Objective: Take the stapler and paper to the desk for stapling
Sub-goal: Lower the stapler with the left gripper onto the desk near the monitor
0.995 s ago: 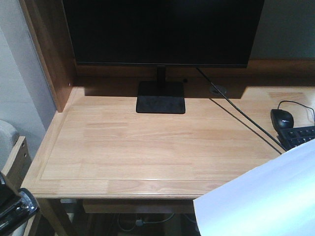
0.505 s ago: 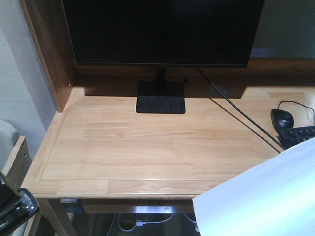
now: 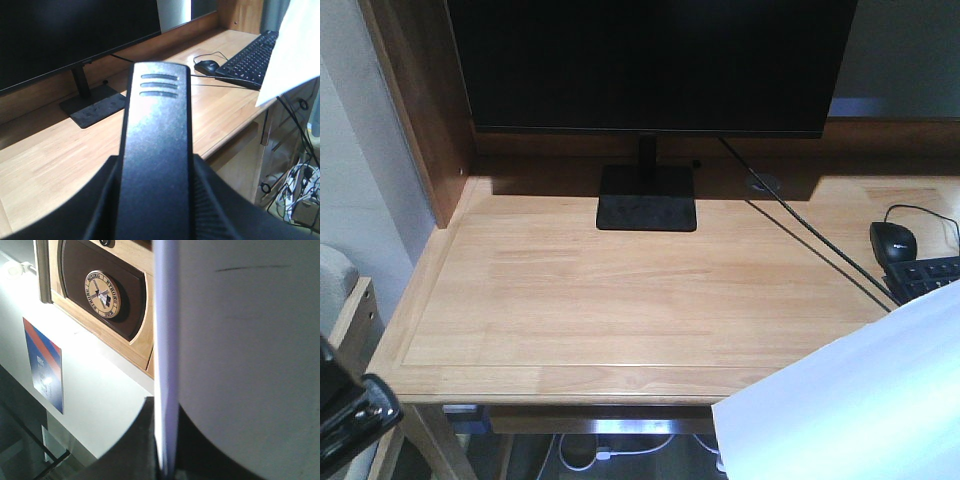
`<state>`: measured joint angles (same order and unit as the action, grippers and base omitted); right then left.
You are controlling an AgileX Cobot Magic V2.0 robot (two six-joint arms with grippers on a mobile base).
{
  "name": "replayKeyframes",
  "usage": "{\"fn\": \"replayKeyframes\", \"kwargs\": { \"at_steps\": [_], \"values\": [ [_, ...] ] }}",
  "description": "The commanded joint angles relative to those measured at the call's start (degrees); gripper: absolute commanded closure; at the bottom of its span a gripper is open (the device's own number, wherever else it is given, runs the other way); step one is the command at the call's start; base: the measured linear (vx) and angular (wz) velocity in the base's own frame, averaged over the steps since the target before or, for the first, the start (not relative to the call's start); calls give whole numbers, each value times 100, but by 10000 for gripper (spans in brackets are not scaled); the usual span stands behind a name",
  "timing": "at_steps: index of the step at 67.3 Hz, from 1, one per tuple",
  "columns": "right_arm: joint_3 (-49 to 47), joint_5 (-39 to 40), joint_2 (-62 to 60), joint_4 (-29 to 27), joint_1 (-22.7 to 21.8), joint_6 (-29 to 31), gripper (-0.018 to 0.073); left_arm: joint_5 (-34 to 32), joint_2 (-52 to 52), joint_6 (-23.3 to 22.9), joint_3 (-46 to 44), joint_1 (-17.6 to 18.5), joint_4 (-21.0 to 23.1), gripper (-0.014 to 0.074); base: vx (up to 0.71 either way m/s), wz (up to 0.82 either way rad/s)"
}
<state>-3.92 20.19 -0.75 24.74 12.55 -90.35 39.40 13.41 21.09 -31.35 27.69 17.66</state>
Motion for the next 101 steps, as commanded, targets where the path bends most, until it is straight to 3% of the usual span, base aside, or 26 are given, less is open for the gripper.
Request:
{"fn": "replayKeyframes", "kwargs": {
  "at_steps": [1, 24, 40, 45, 51, 56, 59, 68, 78, 85, 101],
  "values": [
    [-158, 331, -36, 21, 8, 71, 561, -849, 526, -65, -435, 22, 158, 603, 0, 0],
    [-158, 331, -36, 21, 8, 71, 561, -498, 3235, 41, -2471, 22, 198, 603, 0, 0],
    [-158, 331, -36, 21, 8, 71, 561, -392, 4767, 1384, -2999, 16, 801, 603, 0, 0],
    [-158, 331, -36, 21, 8, 71, 561, -435, 5199, 1662, -3098, -3, 1115, 603, 0, 0],
    [-158, 331, -36, 21, 8, 71, 561, -463, 5722, 2106, -3181, -69, 1896, 603, 0, 0],
    [-158, 331, -36, 21, 8, 71, 561, -380, 6112, 2779, -3251, -153, 2672, 603, 0, 0],
    [-158, 331, -36, 21, 8, 71, 561, -177, 6368, 3414, -3327, -238, 3302, 603, 0, 0],
    [-158, 331, -36, 21, 8, 71, 561, 502, 7012, 4628, -3578, -616, 4409, 603, 0, 0],
    [-158, 331, -36, 21, 8, 71, 561, 1019, 7559, 5490, -3948, -1201, 5015, 603, 0, 0],
    [-158, 331, -36, 21, 8, 71, 561, 1167, 7925, 5720, -4275, -1642, 5302, 603, 0, 0],
    [-158, 331, -36, 21, 8, 71, 561, 2278, 9011, 6245, -5333, -2229, 5436, 603, 0, 0]
  ]
}}
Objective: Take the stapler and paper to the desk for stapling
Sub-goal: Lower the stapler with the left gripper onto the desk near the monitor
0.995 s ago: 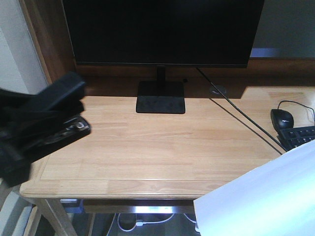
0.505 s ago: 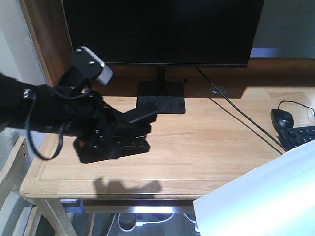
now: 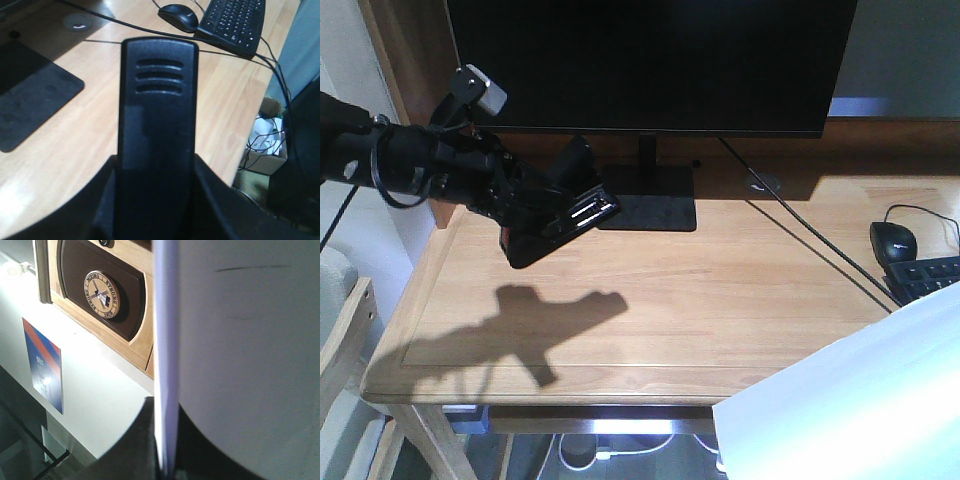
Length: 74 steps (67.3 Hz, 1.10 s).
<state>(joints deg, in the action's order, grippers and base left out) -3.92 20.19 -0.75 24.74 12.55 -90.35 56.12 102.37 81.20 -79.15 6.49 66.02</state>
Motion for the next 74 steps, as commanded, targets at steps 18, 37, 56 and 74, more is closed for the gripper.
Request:
{"fn": "replayKeyframes", "kwargs": {
  "at_steps": [18, 37, 56, 74],
  "values": [
    [-158, 331, -36, 21, 8, 71, 561, 890, 1235, 1246, -1552, -149, 494, 603, 0, 0],
    [-158, 331, -36, 21, 8, 71, 561, 657, 1919, 2993, -1667, -149, 348, 603, 0, 0],
    [-158, 331, -36, 21, 8, 71, 561, 317, 2285, 2987, -1667, -149, 333, 593, 0, 0],
    [-158, 331, -36, 21, 8, 71, 561, 0, 2524, 2987, -1667, -126, 45, 579, 0, 0]
  ]
}}
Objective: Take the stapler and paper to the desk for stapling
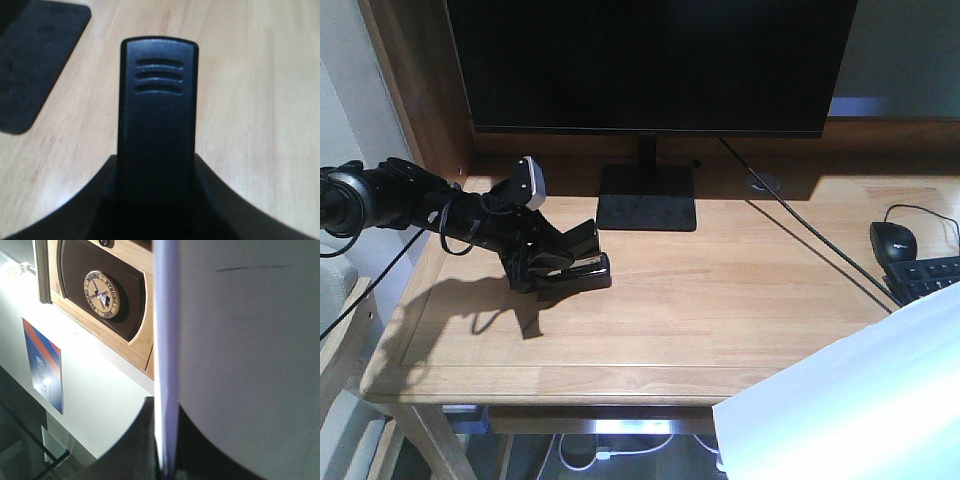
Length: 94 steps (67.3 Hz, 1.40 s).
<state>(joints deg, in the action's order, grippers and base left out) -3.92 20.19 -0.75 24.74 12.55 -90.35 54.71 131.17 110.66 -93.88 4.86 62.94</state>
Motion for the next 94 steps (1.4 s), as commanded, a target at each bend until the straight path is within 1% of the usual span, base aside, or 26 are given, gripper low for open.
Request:
{"fn": "replayKeyframes", "kwargs": {
  "at_steps": [1, 8, 15, 22, 28, 38, 43, 47, 54, 62, 70, 75, 82, 83, 84, 90, 94],
  "values": [
    [-158, 331, -36, 21, 8, 71, 561, 141, -354, 41, -193, 37, 346, 574, 0, 0],
    [-158, 331, -36, 21, 8, 71, 561, 135, -340, 41, -193, 83, 294, 549, 0, 0],
    [-158, 331, -36, 21, 8, 71, 561, -11, -340, 41, -193, 197, 16, 504, 0, 0],
    [-158, 331, -36, 21, 8, 71, 561, -219, -340, 41, -193, 341, -374, 432, 0, 0],
    [-158, 331, -36, 21, 8, 71, 561, -347, -340, 29, -193, 423, -526, 352, 0, 0],
    [-158, 331, -36, 21, 8, 71, 561, -407, -356, -68, -193, 445, -536, 204, 0, 0],
    [-158, 331, -36, 21, 8, 71, 561, -439, -405, -225, -193, 445, -536, 138, 0, 0],
    [-158, 331, -36, 21, 8, 71, 561, -450, -468, -340, -193, 445, -542, 108, 0, 0],
    [-158, 331, -36, 21, 8, 71, 561, -451, -603, -470, -204, 445, -548, 97, 0, 0],
    [-158, 331, -36, 21, 8, 71, 561, -443, -821, -493, -204, 445, -548, 109, 0, 0],
    [-158, 331, -36, 21, 8, 71, 561, -430, -948, -695, -204, 445, -548, 169, 0, 0],
    [-158, 331, -36, 21, 8, 71, 561, -430, -948, -775, -204, 445, -548, 248, 0, 0],
    [-158, 331, -36, 21, 8, 71, 561, -424, -942, -775, -204, 445, -548, 419, 0, 0],
    [-158, 331, -36, 21, 8, 71, 561, -414, -942, -775, -204, 445, -548, 454, 0, 0],
    [-158, 331, -36, 21, 8, 71, 561, -407, -942, -775, -204, 445, -548, 466, 0, 0],
    [-158, 331, -36, 21, 8, 71, 561, -380, -942, -775, -204, 453, -541, 607, 0, 0],
    [-158, 331, -36, 21, 8, 71, 561, -380, -942, -763, -204, 466, -541, 605, 0, 0]
  ]
}}
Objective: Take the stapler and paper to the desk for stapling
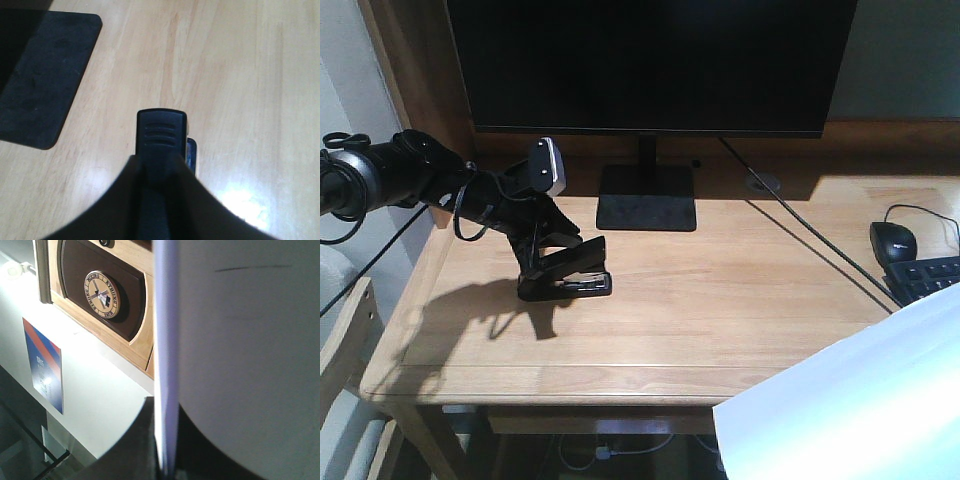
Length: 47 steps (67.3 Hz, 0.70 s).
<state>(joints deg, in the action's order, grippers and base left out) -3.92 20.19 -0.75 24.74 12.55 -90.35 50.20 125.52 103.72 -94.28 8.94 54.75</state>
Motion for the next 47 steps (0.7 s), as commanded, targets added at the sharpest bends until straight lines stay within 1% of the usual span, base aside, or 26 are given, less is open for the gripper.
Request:
{"fn": "replayKeyframes", "kwargs": {
  "at_steps": [1, 47],
  "values": [
    [-158, 331, -36, 21, 8, 71, 561, 71, -377, -68, -164, 59, 278, 605, 0, 0],
    [-158, 331, -36, 21, 8, 71, 561, 167, -377, -68, -164, 72, 306, 603, 0, 0]
  ]
}}
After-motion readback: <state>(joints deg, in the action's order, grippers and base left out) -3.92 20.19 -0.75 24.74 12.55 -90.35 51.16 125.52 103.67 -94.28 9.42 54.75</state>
